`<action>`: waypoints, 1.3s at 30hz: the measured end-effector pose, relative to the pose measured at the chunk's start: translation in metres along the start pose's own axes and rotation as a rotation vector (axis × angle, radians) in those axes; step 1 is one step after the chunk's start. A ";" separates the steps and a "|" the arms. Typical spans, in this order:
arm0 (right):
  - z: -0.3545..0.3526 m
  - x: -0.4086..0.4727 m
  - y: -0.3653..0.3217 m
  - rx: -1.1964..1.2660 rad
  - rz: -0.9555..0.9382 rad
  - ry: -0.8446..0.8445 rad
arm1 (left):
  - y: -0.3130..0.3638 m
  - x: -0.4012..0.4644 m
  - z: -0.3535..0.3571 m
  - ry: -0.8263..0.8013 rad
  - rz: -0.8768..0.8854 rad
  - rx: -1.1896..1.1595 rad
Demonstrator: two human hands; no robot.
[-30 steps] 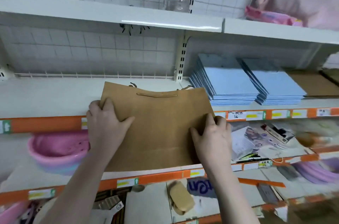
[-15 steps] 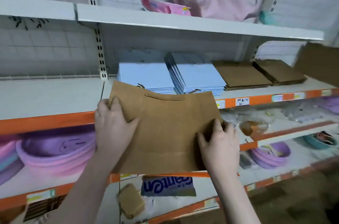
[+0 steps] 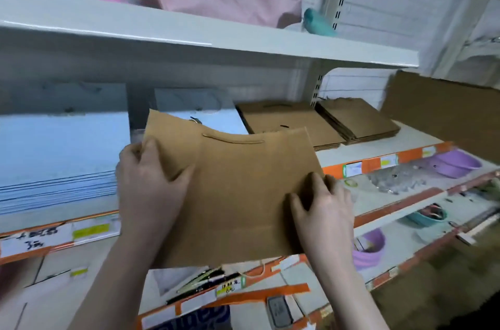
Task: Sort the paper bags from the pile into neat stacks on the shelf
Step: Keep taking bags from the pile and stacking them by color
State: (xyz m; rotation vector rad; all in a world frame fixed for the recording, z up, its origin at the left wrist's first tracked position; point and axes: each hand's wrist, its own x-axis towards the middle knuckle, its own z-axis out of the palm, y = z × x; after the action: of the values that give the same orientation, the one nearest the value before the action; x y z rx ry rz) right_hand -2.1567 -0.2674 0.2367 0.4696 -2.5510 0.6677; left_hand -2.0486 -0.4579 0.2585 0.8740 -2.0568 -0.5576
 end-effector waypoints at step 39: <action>0.155 0.389 0.196 0.211 -0.343 -0.449 | 0.178 0.140 0.318 0.106 -0.390 0.265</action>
State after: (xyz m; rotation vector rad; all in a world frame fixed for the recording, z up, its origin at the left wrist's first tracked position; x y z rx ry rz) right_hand -2.6194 -0.2675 0.2413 1.2187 -2.7058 0.7724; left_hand -2.4371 -0.4196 0.2627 1.4482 -1.8974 -0.4356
